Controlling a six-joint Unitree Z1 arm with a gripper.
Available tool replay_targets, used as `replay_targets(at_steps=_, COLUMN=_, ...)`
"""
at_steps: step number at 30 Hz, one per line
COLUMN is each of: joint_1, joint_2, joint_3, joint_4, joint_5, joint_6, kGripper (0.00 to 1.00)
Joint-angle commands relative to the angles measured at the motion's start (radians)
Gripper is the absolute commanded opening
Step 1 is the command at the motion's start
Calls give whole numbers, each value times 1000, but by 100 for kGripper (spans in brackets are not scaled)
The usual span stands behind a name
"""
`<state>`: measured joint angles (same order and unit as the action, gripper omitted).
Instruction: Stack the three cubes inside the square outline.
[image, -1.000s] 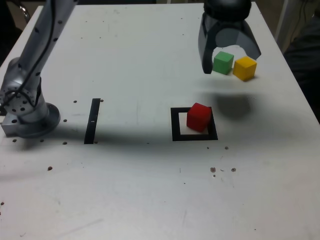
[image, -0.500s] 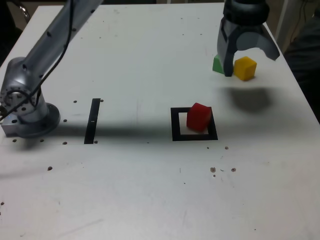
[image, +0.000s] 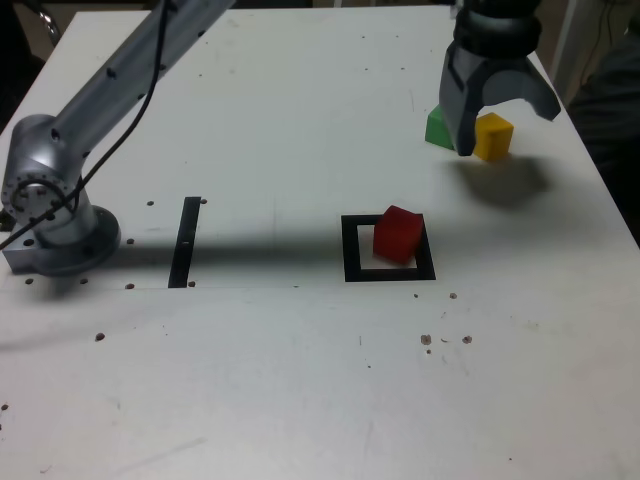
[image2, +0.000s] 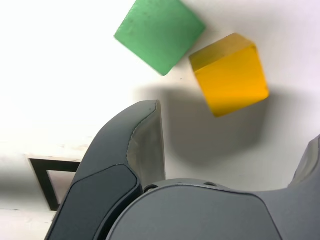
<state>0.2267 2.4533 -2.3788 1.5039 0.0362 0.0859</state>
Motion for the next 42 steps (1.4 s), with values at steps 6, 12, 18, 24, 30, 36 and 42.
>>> replay_targets(at_steps=6, joint_1=24, joint_2=28, joint_3=-44, joint_4=-1, joint_5=-16, joint_6=-58, kGripper=100)
replay_targets(at_steps=12, joint_1=47, joint_2=37, joint_3=-54, joint_4=-3, joint_5=-21, joint_6=-85, kGripper=100)
replay_targets(at_steps=18, joint_1=68, joint_2=59, joint_3=-72, joint_4=-7, joint_5=-37, joint_6=-90, kGripper=99)
replay_targets(at_steps=24, joint_1=89, joint_2=88, joint_3=-87, joint_4=-16, joint_5=-60, joint_6=-92, kGripper=98)
replay_targets(at_steps=30, joint_1=97, joint_2=103, joint_3=-88, joint_4=-20, joint_5=-68, joint_6=-92, kGripper=97)
replay_targets(at_steps=36, joint_1=99, joint_2=109, joint_3=-89, joint_4=-19, joint_5=-73, joint_6=-94, kGripper=93)
replay_targets(at_steps=42, joint_1=100, joint_2=109, joint_3=-85, joint_4=-10, joint_5=-85, joint_6=-105, kGripper=79)
